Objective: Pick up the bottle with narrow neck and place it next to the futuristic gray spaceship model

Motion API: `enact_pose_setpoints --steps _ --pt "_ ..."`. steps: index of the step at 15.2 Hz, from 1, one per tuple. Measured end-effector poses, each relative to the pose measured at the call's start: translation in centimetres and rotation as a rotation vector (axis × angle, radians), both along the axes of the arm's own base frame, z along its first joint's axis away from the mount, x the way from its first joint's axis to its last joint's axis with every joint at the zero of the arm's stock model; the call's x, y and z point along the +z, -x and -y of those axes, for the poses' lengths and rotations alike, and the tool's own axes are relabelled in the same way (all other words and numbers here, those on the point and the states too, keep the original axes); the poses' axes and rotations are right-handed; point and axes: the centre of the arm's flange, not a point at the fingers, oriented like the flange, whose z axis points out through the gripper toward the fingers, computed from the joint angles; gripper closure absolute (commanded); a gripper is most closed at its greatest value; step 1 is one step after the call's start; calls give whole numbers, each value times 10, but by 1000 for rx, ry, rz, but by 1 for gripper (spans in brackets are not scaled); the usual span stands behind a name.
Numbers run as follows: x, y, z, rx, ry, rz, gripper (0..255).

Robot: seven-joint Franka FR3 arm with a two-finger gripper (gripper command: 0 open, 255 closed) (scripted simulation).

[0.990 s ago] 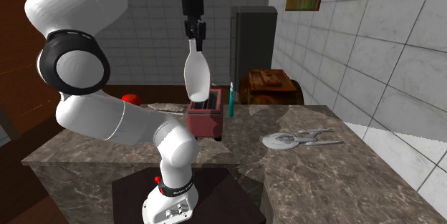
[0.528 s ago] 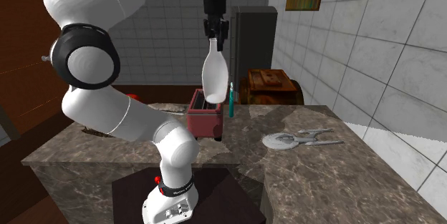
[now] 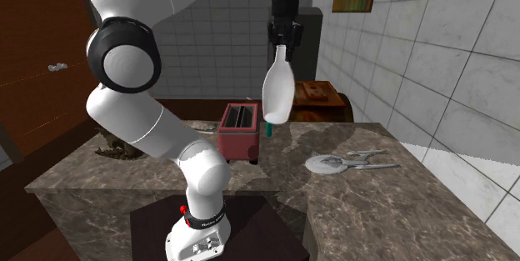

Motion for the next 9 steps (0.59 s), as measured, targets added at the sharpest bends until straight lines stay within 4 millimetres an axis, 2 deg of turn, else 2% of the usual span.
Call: enact_pose_setpoints --steps 9 --pt "-1 -79 89 0 0 0 255"
